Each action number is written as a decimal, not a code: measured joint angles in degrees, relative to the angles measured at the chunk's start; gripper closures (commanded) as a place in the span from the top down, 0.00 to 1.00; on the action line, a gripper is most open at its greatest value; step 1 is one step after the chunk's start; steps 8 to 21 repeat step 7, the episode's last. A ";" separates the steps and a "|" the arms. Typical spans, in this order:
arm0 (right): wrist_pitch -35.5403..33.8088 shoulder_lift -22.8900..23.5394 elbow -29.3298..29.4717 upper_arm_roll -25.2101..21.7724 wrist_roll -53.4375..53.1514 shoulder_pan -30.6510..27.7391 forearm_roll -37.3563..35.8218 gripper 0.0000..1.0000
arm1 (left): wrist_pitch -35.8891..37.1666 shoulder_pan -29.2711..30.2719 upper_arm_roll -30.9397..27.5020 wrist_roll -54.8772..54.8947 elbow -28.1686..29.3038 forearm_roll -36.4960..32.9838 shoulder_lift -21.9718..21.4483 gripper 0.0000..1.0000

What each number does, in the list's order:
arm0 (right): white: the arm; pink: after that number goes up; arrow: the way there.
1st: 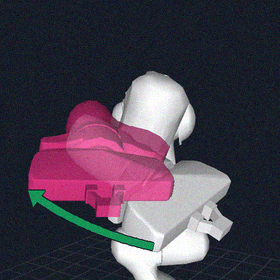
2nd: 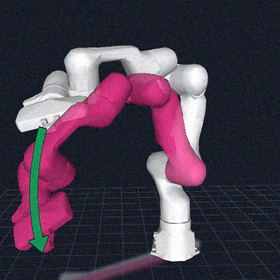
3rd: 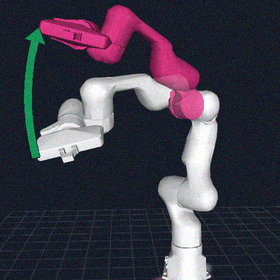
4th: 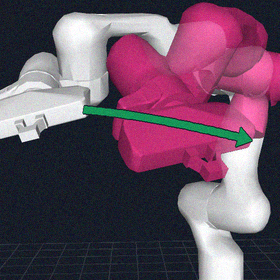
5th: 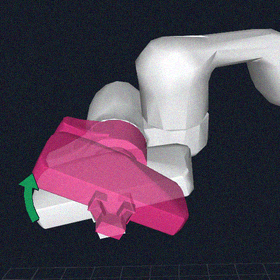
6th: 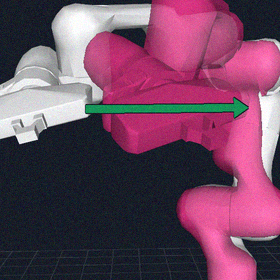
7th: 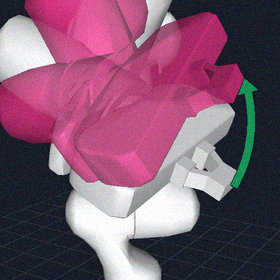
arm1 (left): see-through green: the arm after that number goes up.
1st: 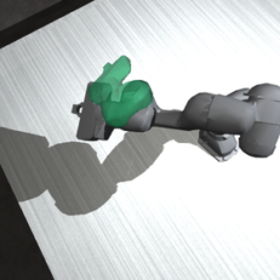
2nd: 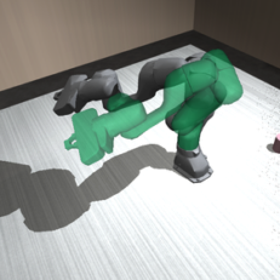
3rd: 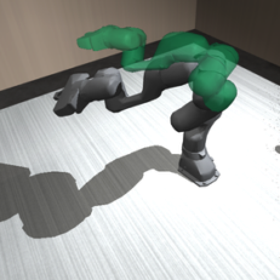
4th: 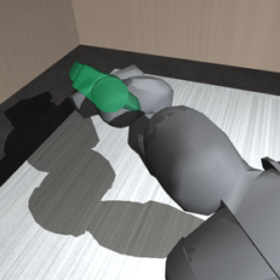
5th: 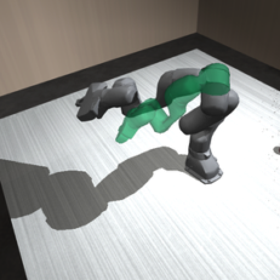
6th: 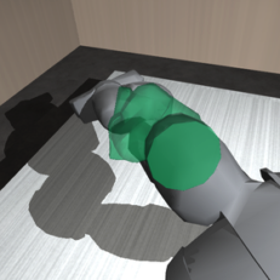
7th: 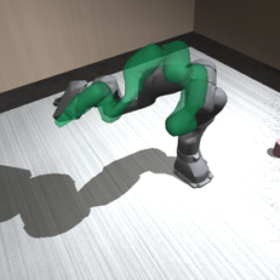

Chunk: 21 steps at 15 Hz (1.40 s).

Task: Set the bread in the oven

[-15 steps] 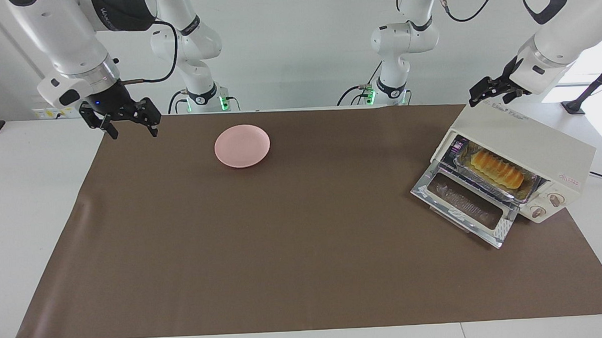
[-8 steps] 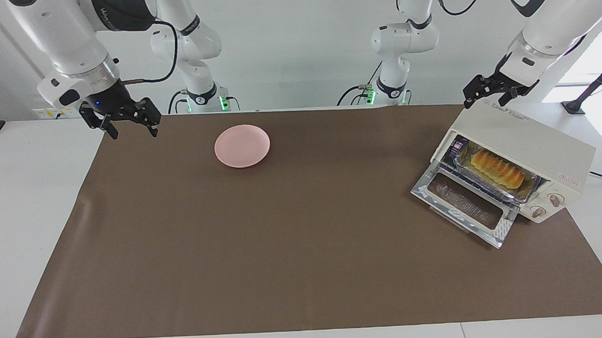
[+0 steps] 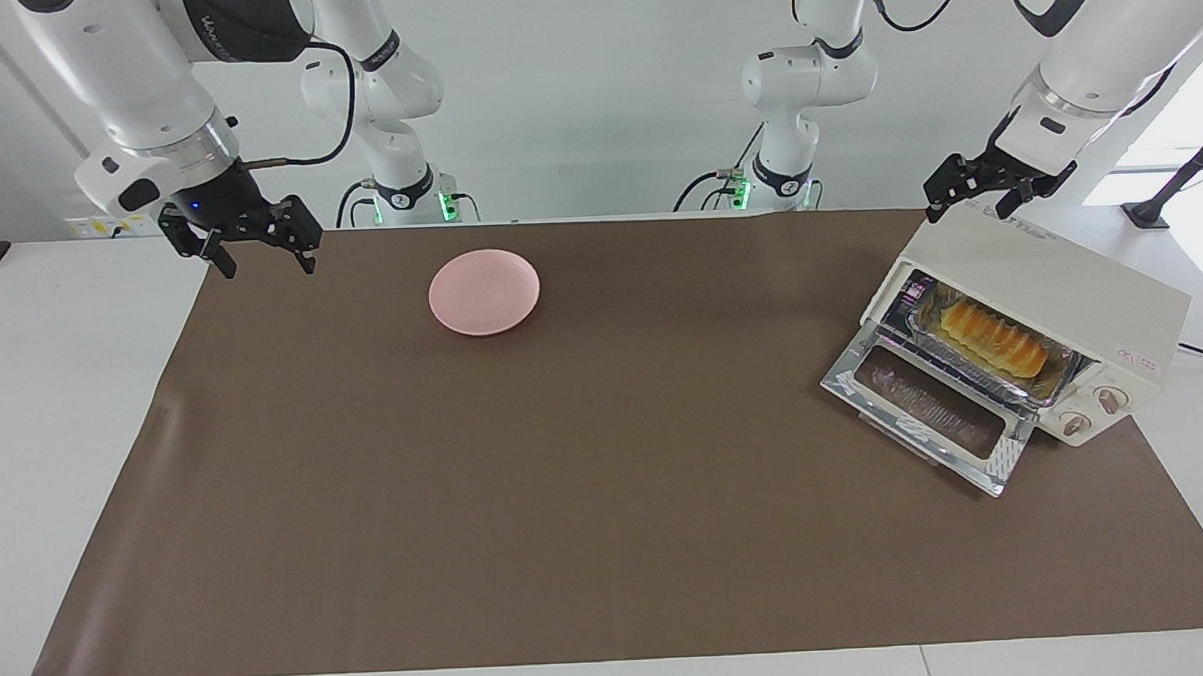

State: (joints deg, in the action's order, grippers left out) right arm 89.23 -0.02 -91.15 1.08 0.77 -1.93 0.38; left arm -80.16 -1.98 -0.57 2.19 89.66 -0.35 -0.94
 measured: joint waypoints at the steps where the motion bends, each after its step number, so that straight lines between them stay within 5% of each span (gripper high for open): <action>1: 0.00 0.00 0.00 0.00 0.00 0.00 0.00 1.00 | -0.07 0.00 0.29 -0.01 0.00 0.00 0.00 1.00; 21: 0.00 0.00 0.00 0.00 0.00 0.00 0.00 1.00 | -0.21 0.00 0.50 -0.02 0.00 0.00 0.00 1.00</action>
